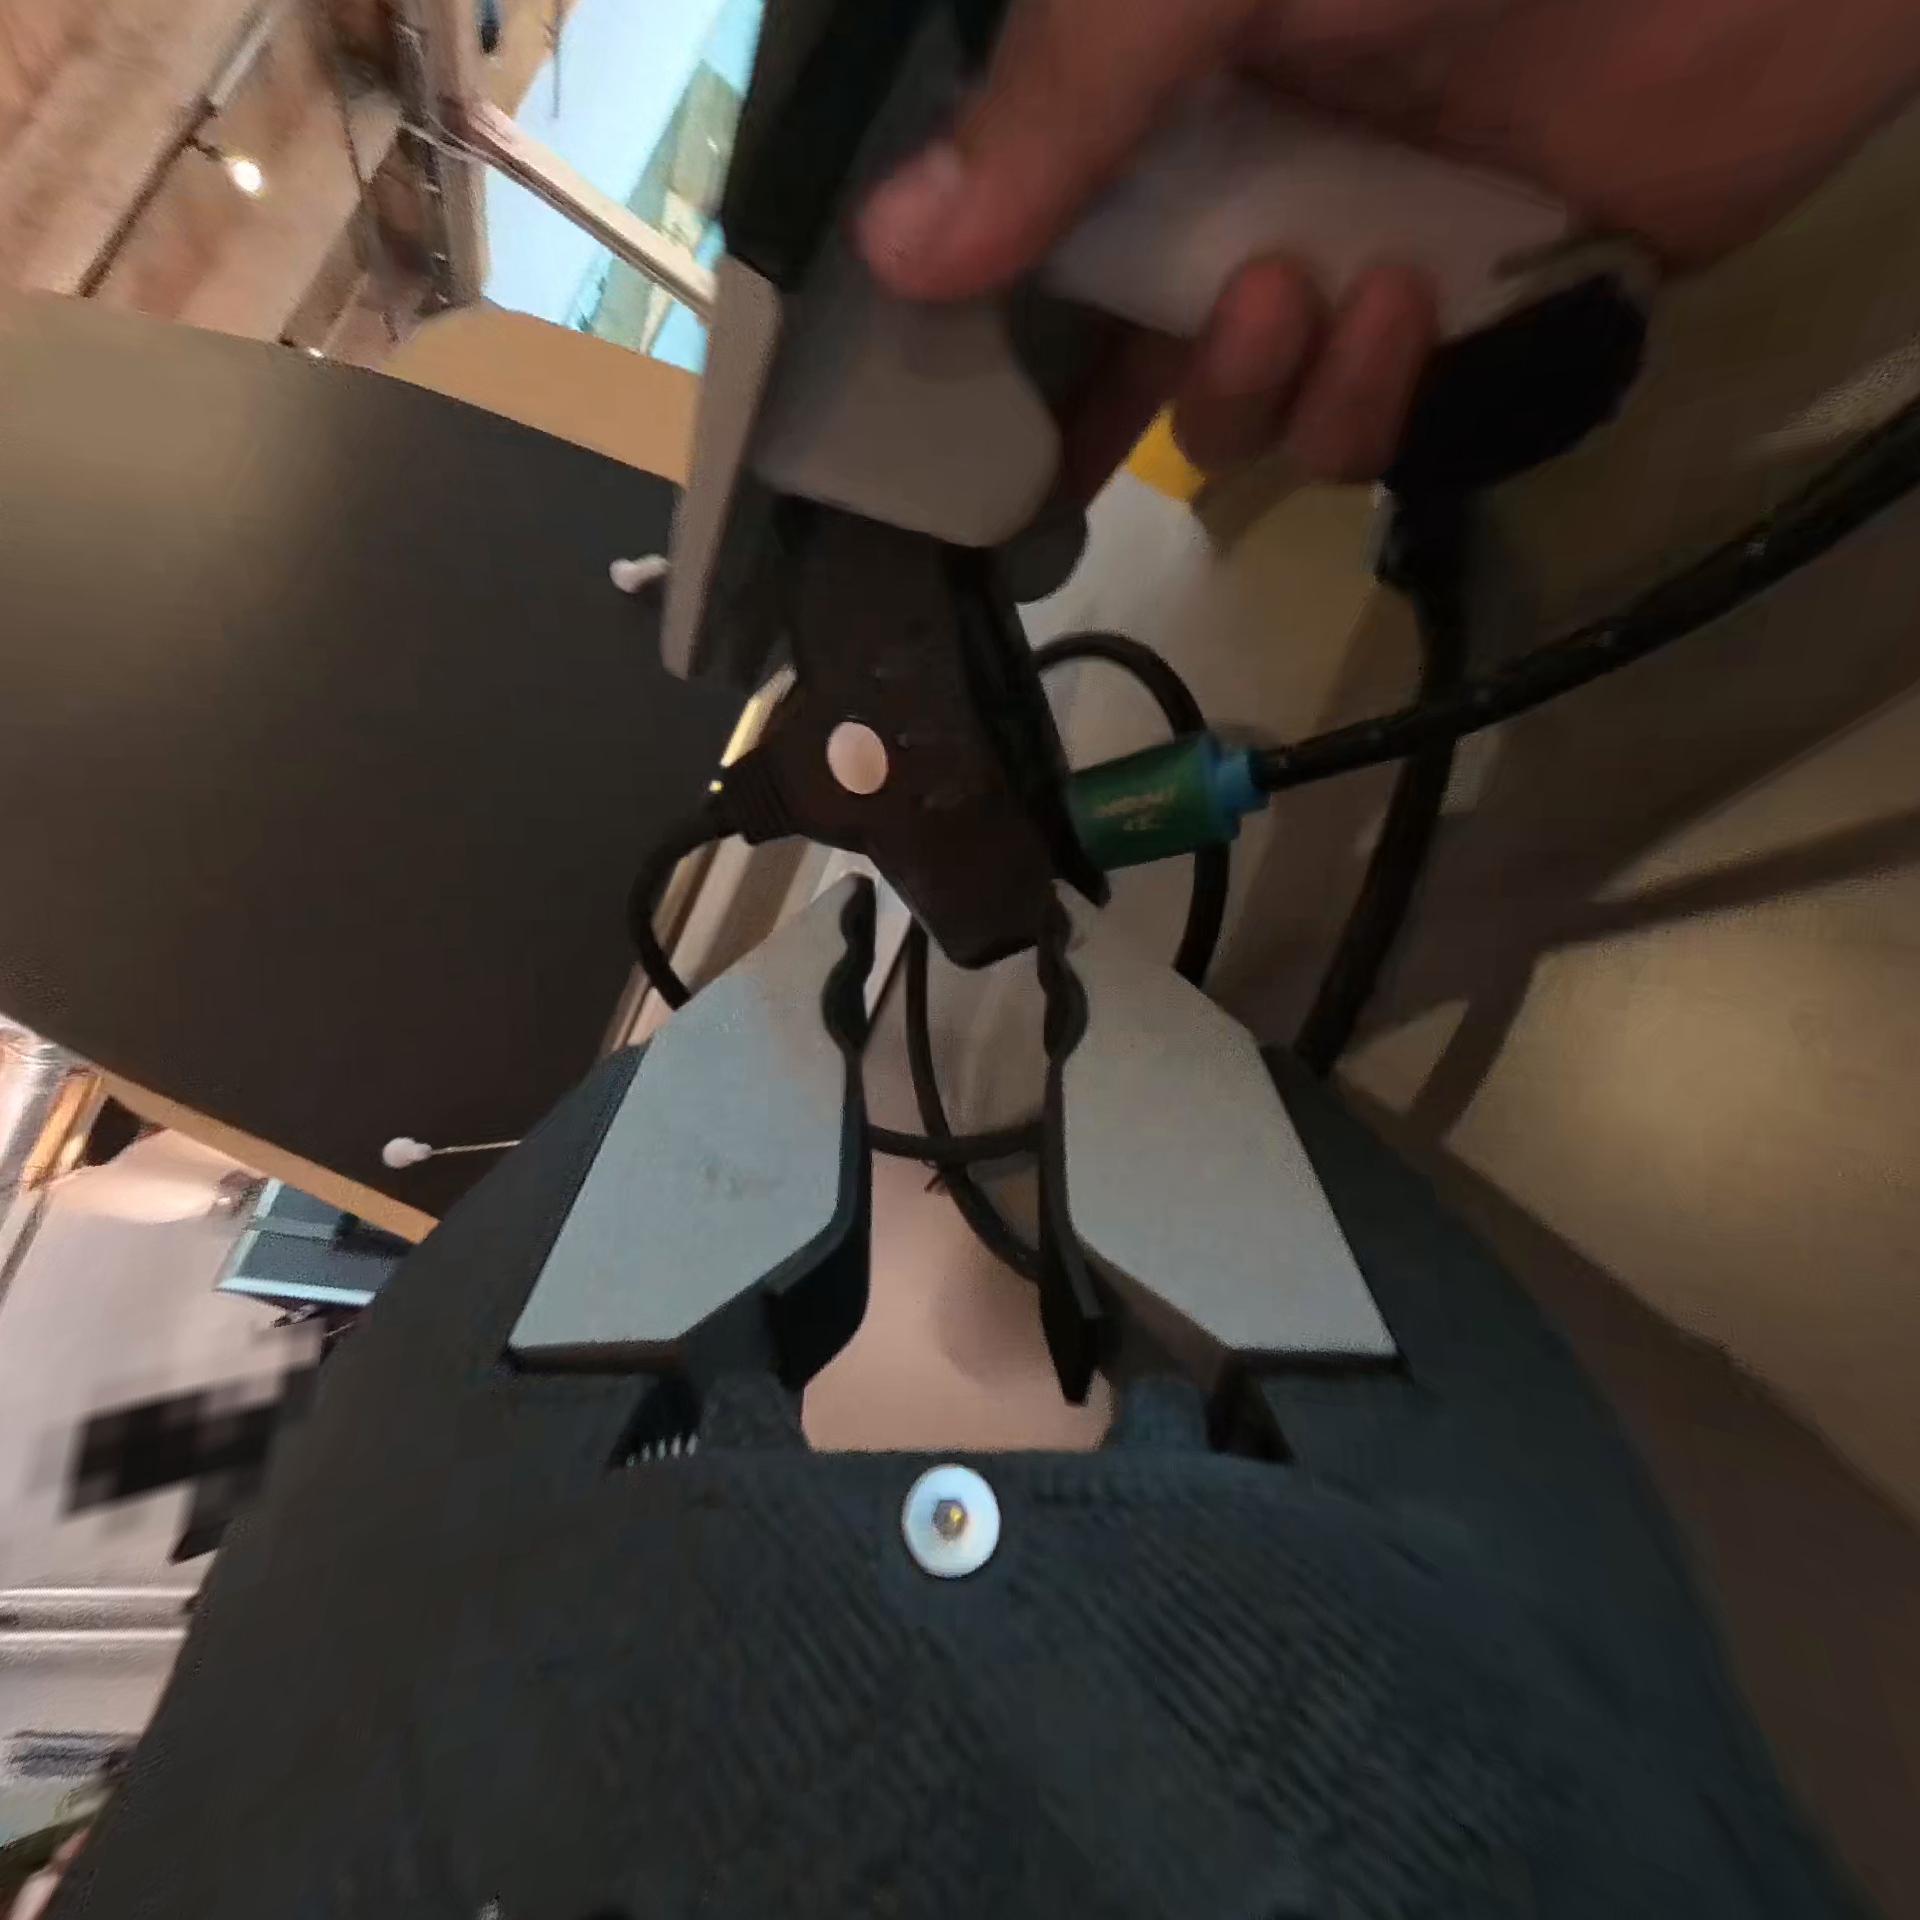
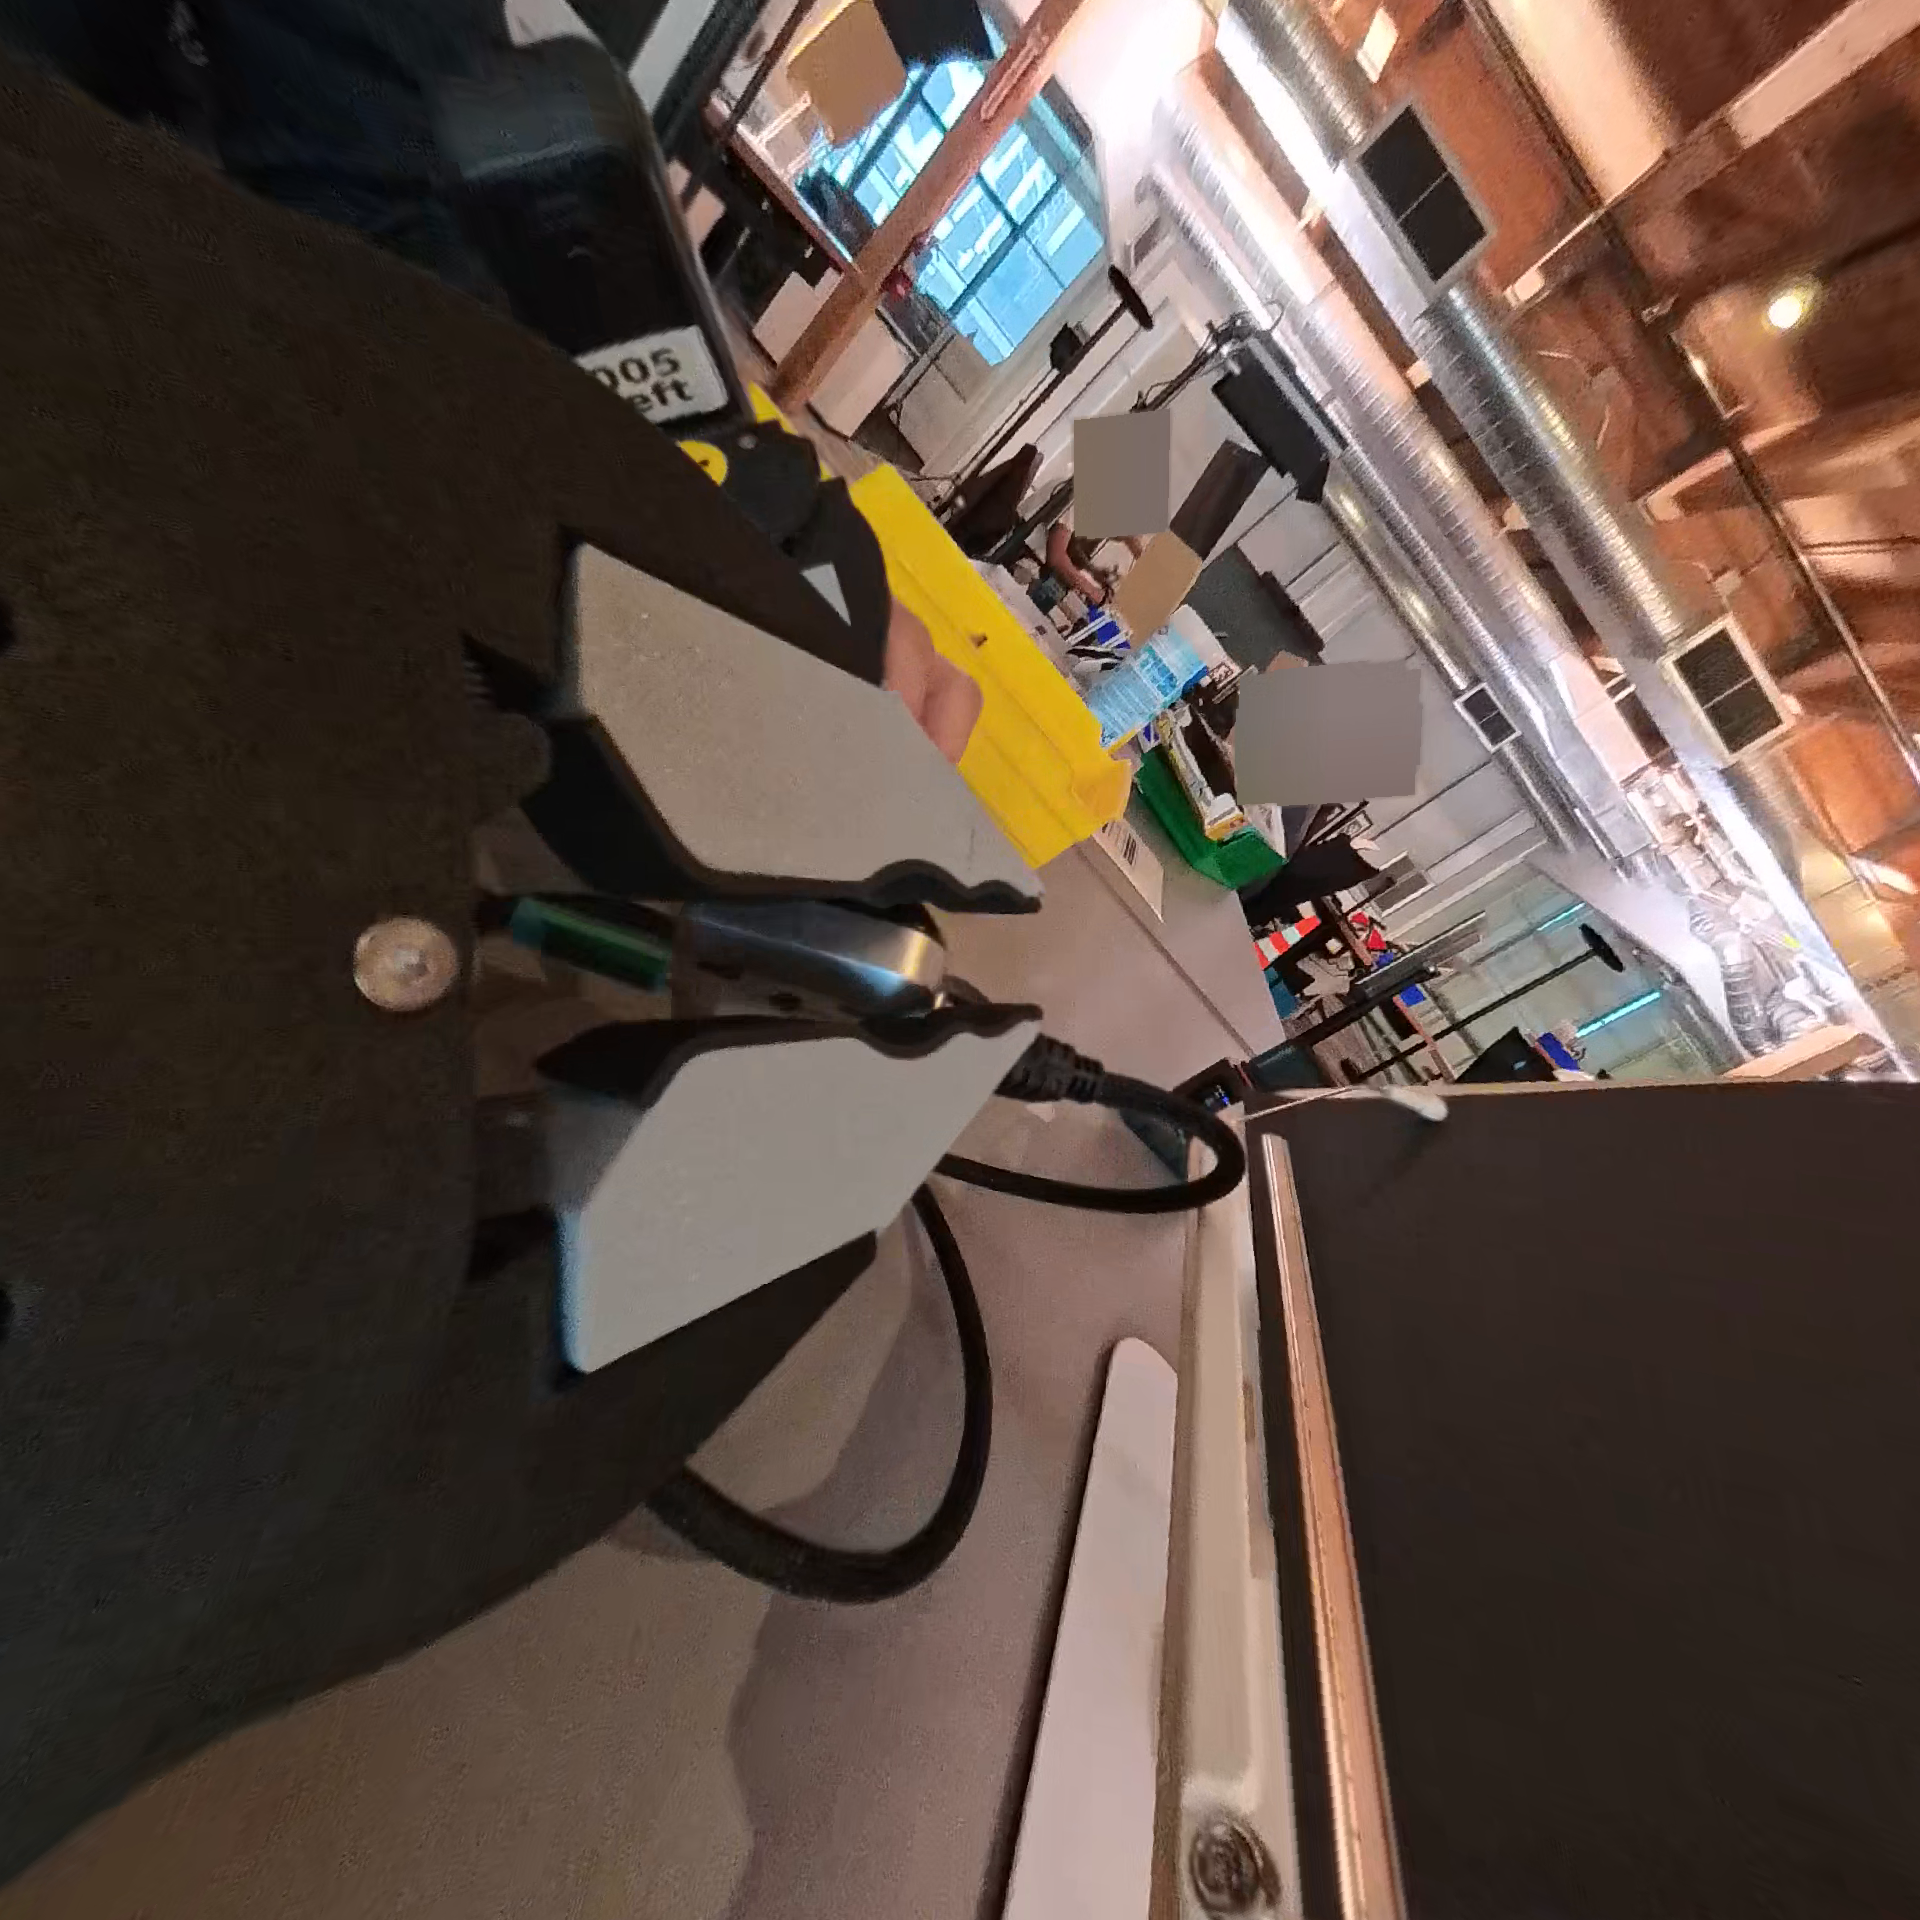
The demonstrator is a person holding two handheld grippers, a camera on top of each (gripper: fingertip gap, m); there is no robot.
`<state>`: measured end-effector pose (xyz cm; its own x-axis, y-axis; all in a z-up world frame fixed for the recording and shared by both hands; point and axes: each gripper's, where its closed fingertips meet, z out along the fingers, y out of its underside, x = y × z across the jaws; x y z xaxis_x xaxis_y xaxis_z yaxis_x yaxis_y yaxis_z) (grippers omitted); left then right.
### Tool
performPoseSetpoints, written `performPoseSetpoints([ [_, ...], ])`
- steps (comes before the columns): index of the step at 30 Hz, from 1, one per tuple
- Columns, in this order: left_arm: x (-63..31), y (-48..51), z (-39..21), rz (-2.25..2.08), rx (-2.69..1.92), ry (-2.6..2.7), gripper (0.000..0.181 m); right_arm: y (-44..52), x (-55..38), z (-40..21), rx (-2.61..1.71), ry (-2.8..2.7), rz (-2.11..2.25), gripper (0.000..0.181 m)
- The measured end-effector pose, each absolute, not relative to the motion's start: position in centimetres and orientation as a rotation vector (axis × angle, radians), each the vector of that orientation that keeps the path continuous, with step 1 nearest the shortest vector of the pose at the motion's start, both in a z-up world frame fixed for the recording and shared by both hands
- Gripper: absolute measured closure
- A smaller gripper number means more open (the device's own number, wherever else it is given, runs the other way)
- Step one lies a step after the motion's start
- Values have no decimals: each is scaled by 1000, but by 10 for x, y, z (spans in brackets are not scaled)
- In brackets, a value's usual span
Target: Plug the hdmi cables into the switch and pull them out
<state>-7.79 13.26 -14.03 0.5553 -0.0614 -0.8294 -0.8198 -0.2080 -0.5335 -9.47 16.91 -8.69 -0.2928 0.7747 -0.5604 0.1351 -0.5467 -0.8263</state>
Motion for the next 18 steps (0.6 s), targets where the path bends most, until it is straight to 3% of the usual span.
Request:
performPoseSetpoints([
  [6,-91,135,-147,930,-1670,769,154,156,-91,-76,-1457,-1159,2018,172],
  [8,-94,135,-149,948,-1676,783,149,151,-84,-62,-1399,-1136,2144,181],
  [13,-89,138,-153,1034,-1652,851,140,165,-70,-41,-1332,-996,2264,181],
  [18,-88,146,-166,1131,-1653,902,141,163,-75,-51,-1367,-1049,2200,181],
])
